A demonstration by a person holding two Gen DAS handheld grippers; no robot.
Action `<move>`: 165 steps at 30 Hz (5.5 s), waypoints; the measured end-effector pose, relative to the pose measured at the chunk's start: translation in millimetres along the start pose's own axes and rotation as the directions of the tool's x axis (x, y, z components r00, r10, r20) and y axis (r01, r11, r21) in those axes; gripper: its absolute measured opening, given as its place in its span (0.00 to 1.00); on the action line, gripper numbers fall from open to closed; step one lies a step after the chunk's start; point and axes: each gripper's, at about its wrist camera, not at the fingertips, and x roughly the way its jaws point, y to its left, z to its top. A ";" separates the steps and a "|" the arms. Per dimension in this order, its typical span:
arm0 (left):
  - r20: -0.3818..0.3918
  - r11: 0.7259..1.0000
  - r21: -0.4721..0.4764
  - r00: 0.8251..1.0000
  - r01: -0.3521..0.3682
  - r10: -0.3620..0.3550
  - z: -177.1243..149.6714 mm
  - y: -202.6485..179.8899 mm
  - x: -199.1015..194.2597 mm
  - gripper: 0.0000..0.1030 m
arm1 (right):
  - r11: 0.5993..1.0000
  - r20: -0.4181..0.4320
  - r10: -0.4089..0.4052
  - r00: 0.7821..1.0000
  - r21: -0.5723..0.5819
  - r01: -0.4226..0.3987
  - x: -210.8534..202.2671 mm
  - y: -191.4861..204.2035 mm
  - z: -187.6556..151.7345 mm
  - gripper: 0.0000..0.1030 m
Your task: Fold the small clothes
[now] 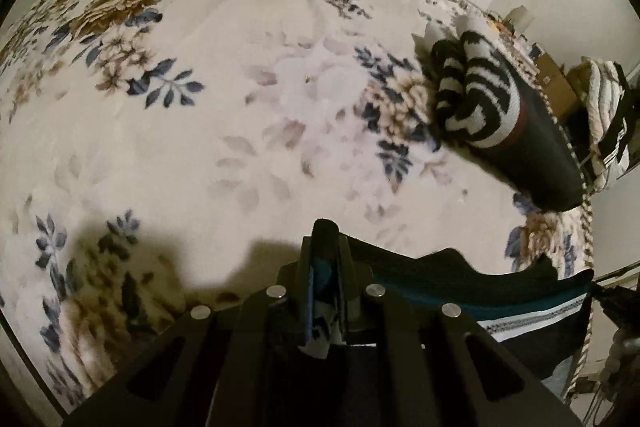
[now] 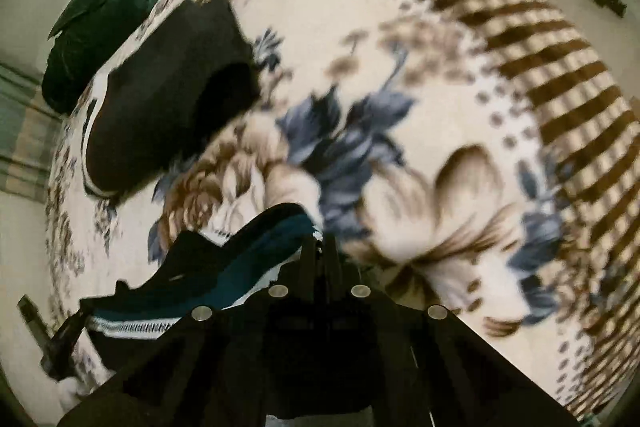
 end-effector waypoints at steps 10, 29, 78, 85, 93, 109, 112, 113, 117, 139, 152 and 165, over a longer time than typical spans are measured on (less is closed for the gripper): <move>0.031 1.000 -0.017 1.000 0.002 -0.001 18.3 -0.5 -3.5 0.07 | 1.000 0.119 -0.011 0.993 0.015 0.010 -34.5 9.6 2.5 0.03; -0.123 0.976 -0.195 0.984 0.101 -0.126 14.5 39.9 10.7 0.69 | 1.000 -0.080 -0.020 0.997 0.022 0.022 10.9 -1.2 15.4 0.52; -0.098 0.793 -0.530 0.907 0.300 -0.409 -64.1 74.2 25.6 0.24 | 0.986 -0.243 0.067 0.968 0.163 -0.027 -13.3 -89.1 -71.5 0.42; -0.109 0.815 -0.514 0.922 0.268 -0.372 -67.0 54.4 -1.5 0.68 | 0.981 -0.224 0.119 0.967 0.176 -0.080 -25.9 -93.0 -73.3 0.65; -0.071 0.802 -0.548 0.943 0.235 -0.325 -153.3 43.0 -91.4 0.84 | 0.941 -0.184 0.266 0.946 0.265 -0.213 -42.9 -96.9 -121.6 0.97; 0.070 0.647 -0.699 0.929 0.306 -0.363 -219.8 16.9 -20.1 0.98 | 0.692 -0.070 0.604 0.794 0.540 -0.479 30.3 -103.8 -226.1 1.00; 0.105 0.605 -0.734 0.931 0.310 -0.351 -222.0 19.6 -20.0 0.98 | 0.665 -0.052 0.627 0.777 0.555 -0.500 33.6 -98.5 -232.9 1.00; 0.107 0.597 -0.742 0.934 0.304 -0.342 -221.9 19.4 -21.0 0.98 | 0.661 -0.039 0.629 0.777 0.553 -0.507 36.2 -95.9 -232.5 1.00; 0.107 0.619 -0.736 0.949 0.276 -0.296 -215.5 14.1 -24.5 0.98 | 0.654 0.020 0.611 0.791 0.550 -0.519 43.0 -77.8 -223.0 1.00; 0.190 0.613 -0.745 0.964 0.265 -0.185 -199.1 13.4 -27.2 0.98 | 0.645 0.083 0.611 0.787 0.524 -0.556 41.0 -45.3 -221.3 0.81; 0.201 0.719 -0.670 0.977 0.186 -0.065 -167.2 -16.6 -73.8 0.31 | 0.703 0.073 0.542 0.837 0.506 -0.499 21.2 -29.2 -203.0 0.33; 0.354 0.759 -0.500 0.899 0.416 -0.260 18.3 -96.5 -162.5 0.31 | 0.684 0.101 0.642 0.760 0.372 -0.627 -98.2 58.6 -83.4 0.31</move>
